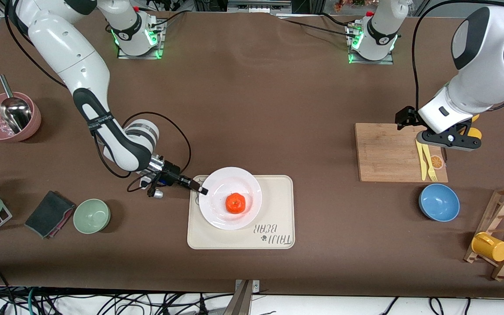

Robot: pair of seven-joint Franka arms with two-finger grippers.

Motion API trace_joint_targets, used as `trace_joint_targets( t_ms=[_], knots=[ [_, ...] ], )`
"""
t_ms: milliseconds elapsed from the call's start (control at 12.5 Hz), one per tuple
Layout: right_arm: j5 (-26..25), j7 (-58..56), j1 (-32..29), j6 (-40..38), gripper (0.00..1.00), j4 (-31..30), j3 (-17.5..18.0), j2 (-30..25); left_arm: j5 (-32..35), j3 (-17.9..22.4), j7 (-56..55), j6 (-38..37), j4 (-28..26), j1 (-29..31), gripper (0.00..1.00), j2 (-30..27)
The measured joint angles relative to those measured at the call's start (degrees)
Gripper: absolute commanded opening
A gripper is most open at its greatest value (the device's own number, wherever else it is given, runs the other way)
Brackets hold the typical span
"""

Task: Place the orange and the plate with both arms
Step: 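Lift the plate with the right gripper and lower it onto the bear tray, then open the right gripper and raise it away from the plate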

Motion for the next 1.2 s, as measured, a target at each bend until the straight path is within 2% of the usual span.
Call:
trace_joint_targets(
  t_ms=[80,399,638,797,957,1116,1196],
  knots=[
    [-0.04,0.02,-0.02,0.25,0.99,0.03,-0.01,0.02,0.0,-0.07,0.0,0.01,0.0,0.0,1.0,0.05],
    [-2.8,0.22,-0.16,0.75,1.0,1.15,0.03,-0.34,0.0,-0.14,0.0,0.02,0.0,0.0,1.0,0.13],
    [-7.4,0.27,-0.51,2.05,1.0,1.69,0.02,-3.68,0.0,-0.14,0.0,0.11,0.02,0.0,1.0,0.2],
    [-8.94,0.31,-0.64,2.14,1.0,-0.12,-0.59,-8.6,0.0,-0.14,0.0,0.16,0.02,0.0,1.0,0.31],
    [-11.74,0.28,-0.94,0.7,1.0,-5.99,-1.92,-15.16,0.0,-0.14,0.0,0.27,0.06,0.0,1.0,0.36],
    [-18.38,0.17,-1.32,-6.32,1.0,-13.34,-6.06,-22.6,0.0,-0.14,0.0,0.33,0.13,0.0,1.0,0.39],
    [-23.58,0.14,-1.51,-12.29,1.0,-15.72,-9.63,-25.85,0.0,-0.14,0.0,0.34,0.15,0.0,1.0,0.39]
  ],
)
